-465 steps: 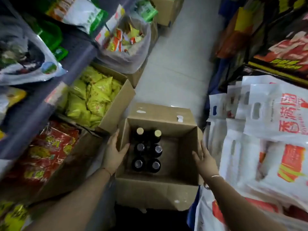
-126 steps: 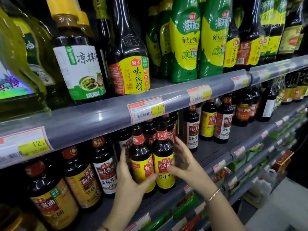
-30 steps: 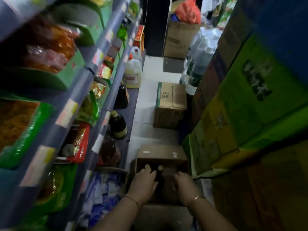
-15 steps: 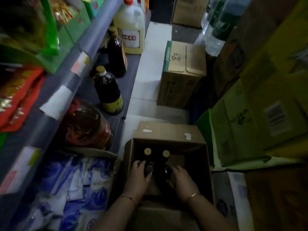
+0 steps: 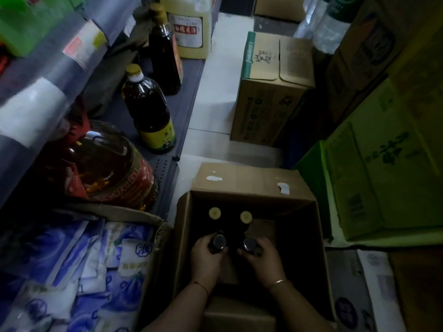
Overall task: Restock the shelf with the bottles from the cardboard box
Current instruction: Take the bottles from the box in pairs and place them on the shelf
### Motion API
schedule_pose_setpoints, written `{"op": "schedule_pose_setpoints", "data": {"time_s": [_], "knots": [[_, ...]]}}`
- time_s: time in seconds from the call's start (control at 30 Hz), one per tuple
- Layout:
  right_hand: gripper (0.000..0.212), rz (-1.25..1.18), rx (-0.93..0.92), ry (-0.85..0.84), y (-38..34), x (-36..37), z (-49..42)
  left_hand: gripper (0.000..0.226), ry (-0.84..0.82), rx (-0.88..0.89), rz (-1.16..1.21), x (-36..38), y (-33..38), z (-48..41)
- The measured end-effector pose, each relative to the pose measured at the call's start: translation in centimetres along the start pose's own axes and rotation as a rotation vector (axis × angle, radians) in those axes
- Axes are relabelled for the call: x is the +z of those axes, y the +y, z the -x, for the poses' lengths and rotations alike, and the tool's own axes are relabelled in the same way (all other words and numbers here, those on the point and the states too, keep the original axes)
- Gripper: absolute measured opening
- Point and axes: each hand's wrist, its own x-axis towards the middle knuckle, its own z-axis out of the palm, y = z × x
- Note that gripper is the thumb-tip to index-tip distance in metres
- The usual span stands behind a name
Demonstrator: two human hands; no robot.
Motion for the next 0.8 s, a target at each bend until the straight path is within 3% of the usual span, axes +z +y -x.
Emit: {"op": "schedule_pose_setpoints", "data": {"time_s": [0.37,0.57,0.67,0.8], "knots": [[0.034,-0.016,-0.074,-0.002,-2.8,-2.7,2.3,0.031,-0.031,0.166,-0.074,-2.1,2.2,2.2],[0.035,-0.106,0.007,-0.039,-11.3,-8.1,6.7,0.027,-0.085,0.241,-0.078,-6.9,10.2,8.2],[0.037,-0.088,-0.011,-0.016,-16.9,-11.7,9.4,0.032,-0.098,0.274,-0.081,-9.9,15.8,12.2],[0.03,-0.092,-0.077,0.007,-26.9,-17.0,12.9,0.022,-0.083,0.344,-0.101,-14.7,24.4,18.0]]}}
